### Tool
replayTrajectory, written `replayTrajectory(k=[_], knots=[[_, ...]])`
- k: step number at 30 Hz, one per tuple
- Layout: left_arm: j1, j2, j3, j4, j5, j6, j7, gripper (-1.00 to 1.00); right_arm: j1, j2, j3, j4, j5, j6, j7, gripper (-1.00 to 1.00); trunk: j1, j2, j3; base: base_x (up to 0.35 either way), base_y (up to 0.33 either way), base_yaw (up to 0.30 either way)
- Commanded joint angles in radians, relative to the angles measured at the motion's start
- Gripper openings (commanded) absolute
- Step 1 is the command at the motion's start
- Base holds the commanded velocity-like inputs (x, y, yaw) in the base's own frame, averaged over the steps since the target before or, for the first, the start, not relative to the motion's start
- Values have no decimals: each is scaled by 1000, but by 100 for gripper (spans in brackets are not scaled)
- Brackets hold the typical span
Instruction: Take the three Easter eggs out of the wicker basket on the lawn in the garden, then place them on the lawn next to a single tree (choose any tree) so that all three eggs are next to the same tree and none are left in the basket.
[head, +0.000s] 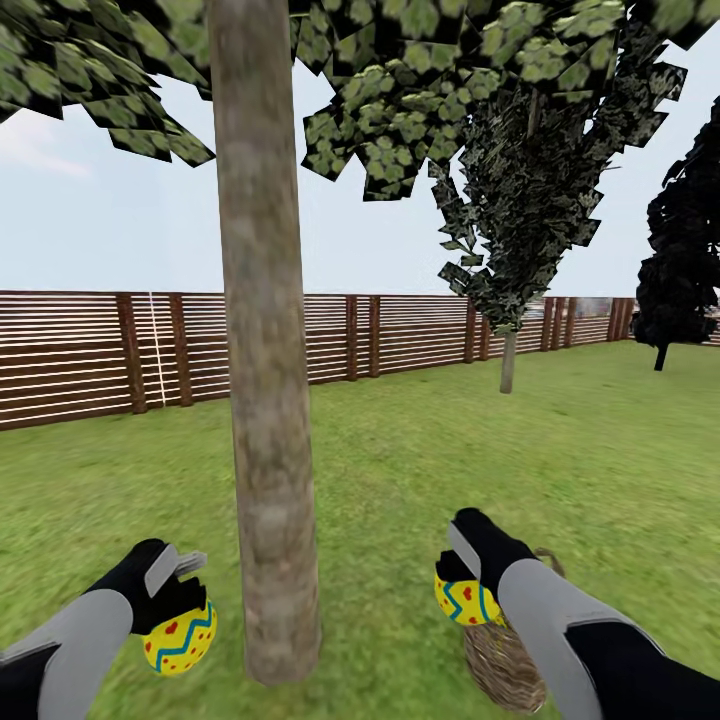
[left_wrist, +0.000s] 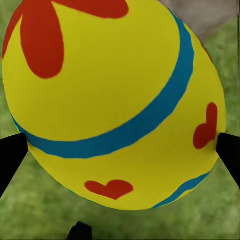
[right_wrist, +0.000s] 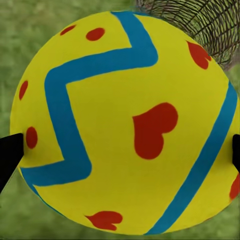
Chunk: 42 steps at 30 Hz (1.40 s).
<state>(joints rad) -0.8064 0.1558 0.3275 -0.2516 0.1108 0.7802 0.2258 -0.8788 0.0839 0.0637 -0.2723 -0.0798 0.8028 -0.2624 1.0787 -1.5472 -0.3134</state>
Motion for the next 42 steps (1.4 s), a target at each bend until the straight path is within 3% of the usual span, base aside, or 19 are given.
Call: replayTrajectory(k=[1,8,31,42], knots=[[0,-2,2,-1,3,4,8,-100,-1,7,7,-1,-8,5,-5,-100,0,-1,-1,0,0,0],[1,-5,2,0,-6,4,10,-100,-1,22,7,-1,-8,3,-6,-100,0,-1,-1,0,0,0],[1,-5,5,-1,1,2,-1,-100,0,37,7,-1,-9,-7,-5,-100,88,-162,-74,0,0,0],[1,-7,5,-1,1,2,0,-100,0,42,27,1,-6,-7,-6,-100,130,-239,-117,0,0,245]])
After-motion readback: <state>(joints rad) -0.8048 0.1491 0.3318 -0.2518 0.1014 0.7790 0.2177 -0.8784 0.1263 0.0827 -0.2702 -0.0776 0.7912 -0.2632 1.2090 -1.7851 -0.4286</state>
